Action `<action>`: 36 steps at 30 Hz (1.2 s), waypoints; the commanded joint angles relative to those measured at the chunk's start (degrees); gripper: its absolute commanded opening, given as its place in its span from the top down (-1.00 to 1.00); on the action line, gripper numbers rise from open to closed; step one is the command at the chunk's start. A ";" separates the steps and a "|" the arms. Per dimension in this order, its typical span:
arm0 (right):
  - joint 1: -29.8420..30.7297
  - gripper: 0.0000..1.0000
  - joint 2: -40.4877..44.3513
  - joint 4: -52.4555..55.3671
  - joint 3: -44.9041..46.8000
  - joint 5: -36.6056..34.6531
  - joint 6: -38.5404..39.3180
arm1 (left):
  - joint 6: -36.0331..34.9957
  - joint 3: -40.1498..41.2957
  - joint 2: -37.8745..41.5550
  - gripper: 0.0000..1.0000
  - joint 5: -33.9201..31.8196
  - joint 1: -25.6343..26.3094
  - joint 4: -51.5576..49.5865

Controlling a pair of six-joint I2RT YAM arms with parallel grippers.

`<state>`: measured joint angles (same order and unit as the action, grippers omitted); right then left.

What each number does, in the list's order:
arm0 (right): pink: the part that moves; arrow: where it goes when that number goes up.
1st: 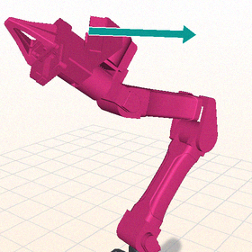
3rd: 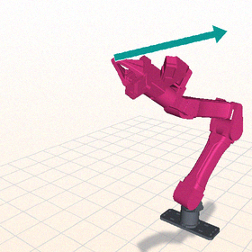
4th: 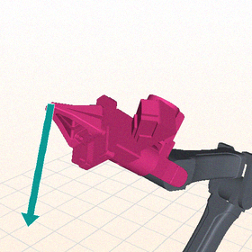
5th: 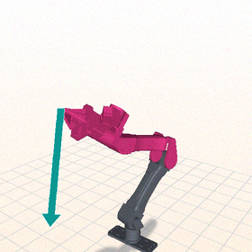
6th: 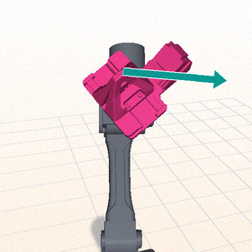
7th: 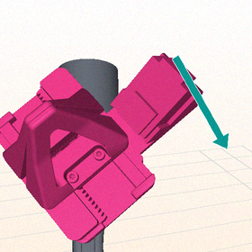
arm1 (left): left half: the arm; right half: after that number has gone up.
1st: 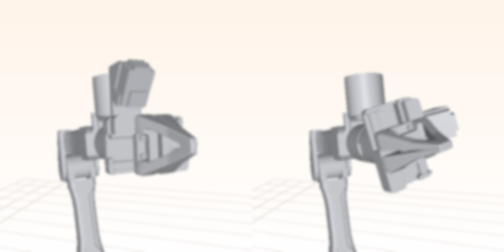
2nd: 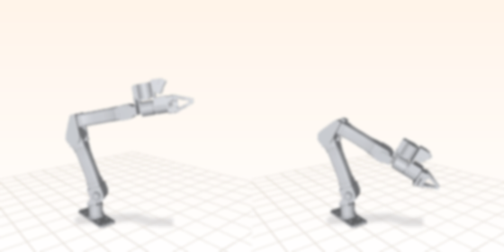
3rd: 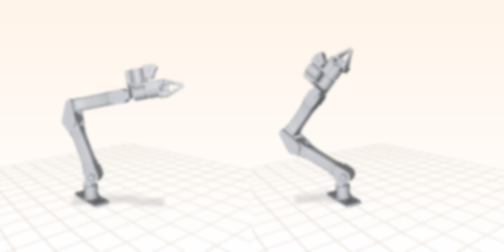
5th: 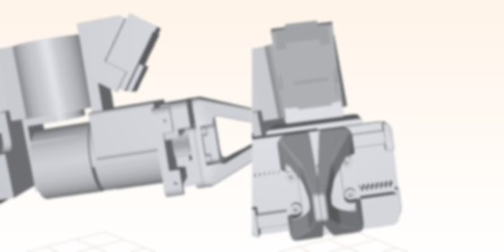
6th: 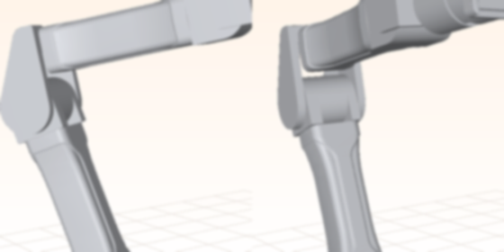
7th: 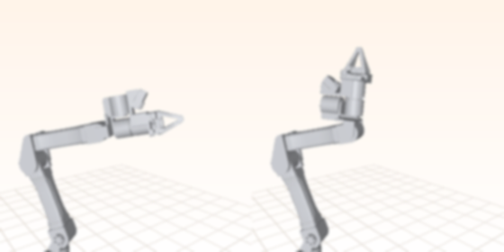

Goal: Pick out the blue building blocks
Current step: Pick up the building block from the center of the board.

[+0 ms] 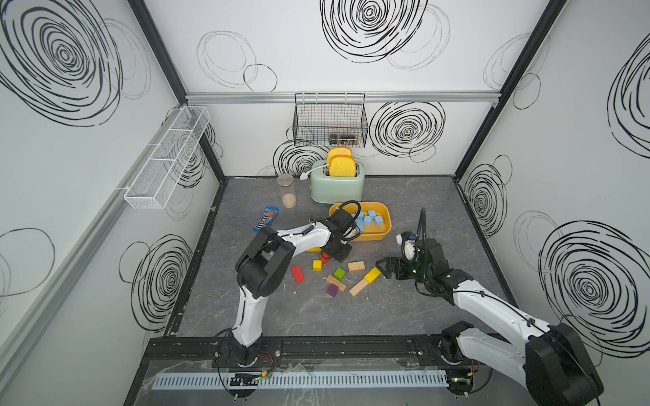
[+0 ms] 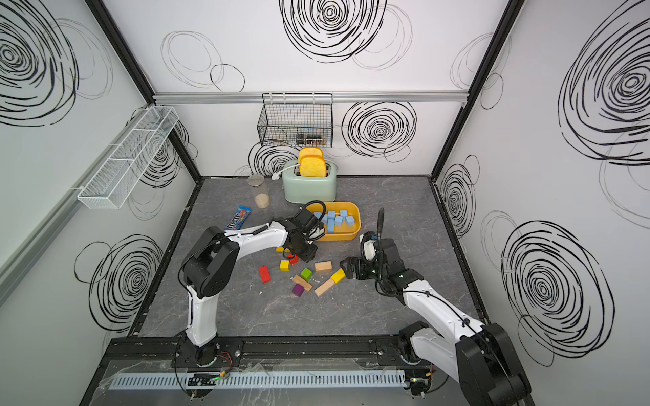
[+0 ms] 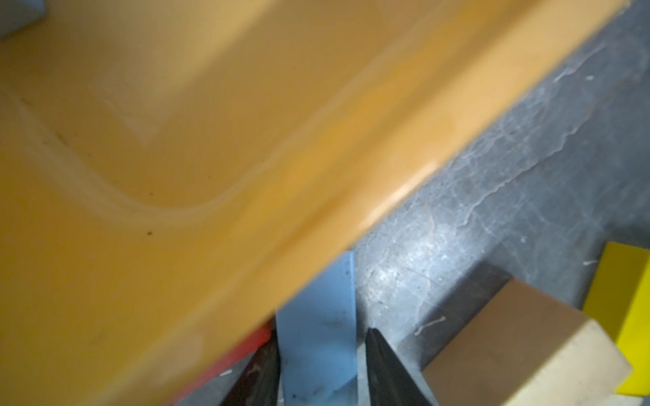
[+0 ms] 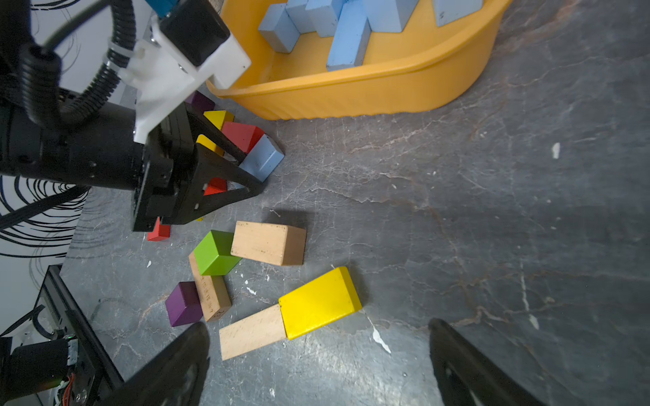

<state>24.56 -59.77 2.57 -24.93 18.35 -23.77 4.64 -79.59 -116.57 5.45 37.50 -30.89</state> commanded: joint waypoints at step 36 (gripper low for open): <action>-1.43 -0.95 2.64 6.13 -8.11 -1.17 2.67 | 2.15 8.52 19.99 1.00 -2.99 -0.31 7.48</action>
<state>23.51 -57.82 7.05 -30.94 17.52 -22.00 6.26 -70.70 -98.98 3.40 37.47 -25.43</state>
